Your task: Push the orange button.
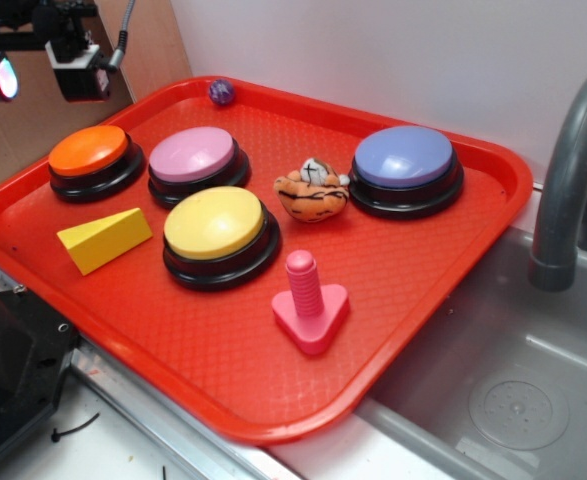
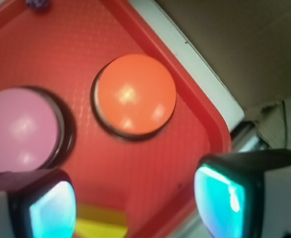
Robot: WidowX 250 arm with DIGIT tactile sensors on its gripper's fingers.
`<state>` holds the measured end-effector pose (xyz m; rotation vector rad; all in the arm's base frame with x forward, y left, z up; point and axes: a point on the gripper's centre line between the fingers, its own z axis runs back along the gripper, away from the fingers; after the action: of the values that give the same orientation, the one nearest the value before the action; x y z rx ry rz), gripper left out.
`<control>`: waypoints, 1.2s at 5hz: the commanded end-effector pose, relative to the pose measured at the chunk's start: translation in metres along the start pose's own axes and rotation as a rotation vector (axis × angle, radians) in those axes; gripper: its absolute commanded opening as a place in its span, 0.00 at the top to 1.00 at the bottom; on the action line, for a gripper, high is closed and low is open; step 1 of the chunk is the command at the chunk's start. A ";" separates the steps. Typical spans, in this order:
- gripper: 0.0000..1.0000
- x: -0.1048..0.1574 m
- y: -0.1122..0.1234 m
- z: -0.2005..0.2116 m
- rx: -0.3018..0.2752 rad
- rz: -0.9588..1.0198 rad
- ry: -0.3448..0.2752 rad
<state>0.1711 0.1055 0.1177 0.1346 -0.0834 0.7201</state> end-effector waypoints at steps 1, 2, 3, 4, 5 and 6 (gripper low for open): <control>0.00 0.032 0.015 -0.043 -0.006 -0.025 0.004; 0.00 0.034 0.007 -0.061 0.024 -0.040 0.026; 0.00 0.030 0.003 -0.076 0.042 -0.048 0.053; 0.00 0.029 0.001 -0.076 0.045 -0.052 0.055; 0.00 0.030 -0.001 -0.064 0.034 -0.082 0.065; 0.00 0.036 -0.002 -0.031 -0.033 -0.112 0.074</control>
<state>0.2003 0.1176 0.0748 0.0645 0.0520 0.5834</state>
